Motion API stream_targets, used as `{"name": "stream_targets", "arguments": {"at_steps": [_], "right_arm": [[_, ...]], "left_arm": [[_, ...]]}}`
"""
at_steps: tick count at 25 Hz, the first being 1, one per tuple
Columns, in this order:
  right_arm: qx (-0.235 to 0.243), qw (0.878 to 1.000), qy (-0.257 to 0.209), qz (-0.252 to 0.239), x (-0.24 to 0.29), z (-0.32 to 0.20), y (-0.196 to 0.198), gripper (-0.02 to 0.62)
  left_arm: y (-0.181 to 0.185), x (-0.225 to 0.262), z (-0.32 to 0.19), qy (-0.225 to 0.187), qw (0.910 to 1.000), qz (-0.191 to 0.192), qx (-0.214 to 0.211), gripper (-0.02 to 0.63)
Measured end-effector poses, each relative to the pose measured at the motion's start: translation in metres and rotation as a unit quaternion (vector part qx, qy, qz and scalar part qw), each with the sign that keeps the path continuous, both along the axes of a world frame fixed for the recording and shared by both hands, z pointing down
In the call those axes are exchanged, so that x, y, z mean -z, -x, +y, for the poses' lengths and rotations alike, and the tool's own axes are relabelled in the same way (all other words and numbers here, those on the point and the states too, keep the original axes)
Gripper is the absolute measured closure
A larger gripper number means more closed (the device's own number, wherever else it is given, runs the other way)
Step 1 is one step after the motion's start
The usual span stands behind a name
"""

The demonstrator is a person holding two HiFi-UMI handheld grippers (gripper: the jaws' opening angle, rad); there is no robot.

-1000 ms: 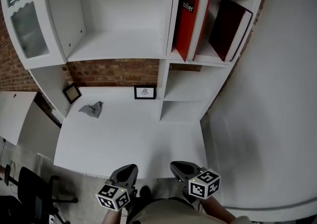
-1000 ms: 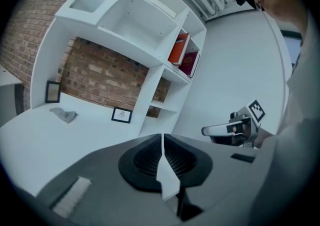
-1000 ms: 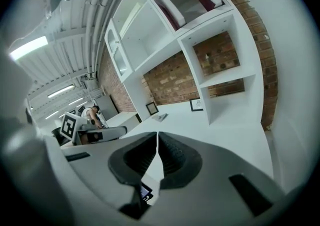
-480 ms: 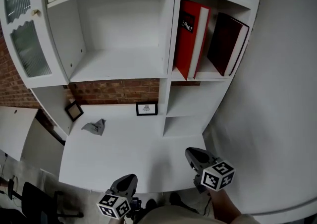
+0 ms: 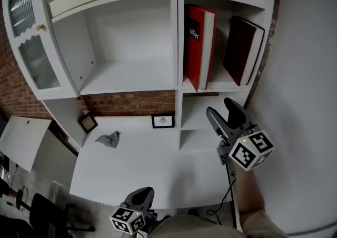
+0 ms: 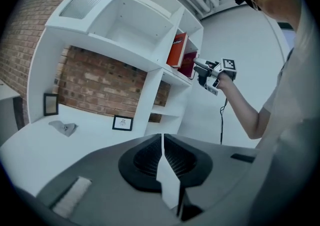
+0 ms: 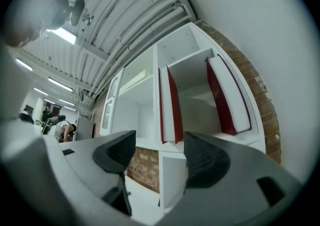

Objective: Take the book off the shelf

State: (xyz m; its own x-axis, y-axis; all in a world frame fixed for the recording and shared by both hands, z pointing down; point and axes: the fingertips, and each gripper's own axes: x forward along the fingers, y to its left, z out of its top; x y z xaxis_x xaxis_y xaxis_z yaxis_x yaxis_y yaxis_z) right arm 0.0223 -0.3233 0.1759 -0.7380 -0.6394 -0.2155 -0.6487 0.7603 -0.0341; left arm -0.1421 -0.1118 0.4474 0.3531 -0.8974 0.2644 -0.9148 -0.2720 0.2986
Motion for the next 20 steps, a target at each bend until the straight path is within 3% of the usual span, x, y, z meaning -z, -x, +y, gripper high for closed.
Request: {"name": "stream_targets", "arguments": {"at_steps": [8,20], "right_arm": [[-0.030,0.994,-0.062,0.081,0.055,-0.058,0.034,0.310],[-0.030,0.991,-0.041,0.126,0.049,-0.099,0.078,0.308]], "left_arm": [[0.009,0.011,-0.014,-0.015,0.9994,-0.018,0.026,0.591],[0.020,0.006,-0.009,-0.005,0.9984,-0.005,0.056,0.591]]}}
